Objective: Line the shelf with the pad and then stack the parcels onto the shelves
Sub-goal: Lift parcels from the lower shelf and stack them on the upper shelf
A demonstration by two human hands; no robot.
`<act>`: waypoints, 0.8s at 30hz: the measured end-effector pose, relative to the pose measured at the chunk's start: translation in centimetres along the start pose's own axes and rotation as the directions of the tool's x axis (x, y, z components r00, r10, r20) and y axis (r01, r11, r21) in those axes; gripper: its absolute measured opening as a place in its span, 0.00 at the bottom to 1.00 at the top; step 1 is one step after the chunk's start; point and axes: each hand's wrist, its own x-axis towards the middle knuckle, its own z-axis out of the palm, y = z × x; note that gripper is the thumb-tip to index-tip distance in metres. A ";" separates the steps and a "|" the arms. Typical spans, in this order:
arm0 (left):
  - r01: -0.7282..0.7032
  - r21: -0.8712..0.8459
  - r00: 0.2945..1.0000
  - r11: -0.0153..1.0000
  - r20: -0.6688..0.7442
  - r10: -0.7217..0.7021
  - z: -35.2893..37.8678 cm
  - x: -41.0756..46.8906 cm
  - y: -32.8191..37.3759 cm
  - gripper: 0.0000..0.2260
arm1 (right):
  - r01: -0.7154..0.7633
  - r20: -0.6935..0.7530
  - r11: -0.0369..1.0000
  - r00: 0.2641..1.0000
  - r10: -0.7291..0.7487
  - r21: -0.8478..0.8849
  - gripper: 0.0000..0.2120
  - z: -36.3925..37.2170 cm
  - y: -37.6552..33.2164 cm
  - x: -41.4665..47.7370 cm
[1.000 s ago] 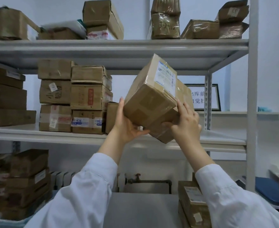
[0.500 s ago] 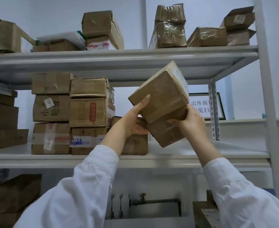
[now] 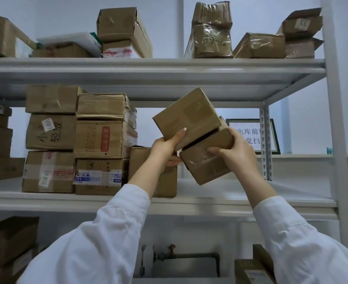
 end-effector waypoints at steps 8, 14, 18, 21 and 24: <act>-0.133 -0.144 0.977 0.981 -0.184 0.106 -2.2 1.8 0.6 0.16 | 0.012 -0.020 0.997 1.000 -0.010 0.081 0.37 1.0 1.6 -0.2; -0.169 -0.086 0.957 0.982 -0.252 0.143 -4.6 2.7 0.3 0.21 | -0.008 -0.061 0.983 0.998 0.019 0.186 0.38 1.6 1.8 0.4; -0.156 -0.022 0.944 0.988 -0.298 0.143 -5.3 3.3 -0.4 0.42 | -0.006 -0.049 0.972 0.999 0.018 0.236 0.33 2.0 1.9 1.0; -0.162 0.066 0.916 0.985 -0.361 0.175 -5.6 4.0 -0.8 0.54 | -0.003 -0.072 0.963 0.997 0.024 0.269 0.33 2.1 2.1 1.3; -0.129 0.220 0.895 0.967 -0.394 0.209 -5.8 4.0 -0.5 0.50 | -0.011 -0.094 0.948 0.995 0.043 0.318 0.33 2.2 2.2 1.7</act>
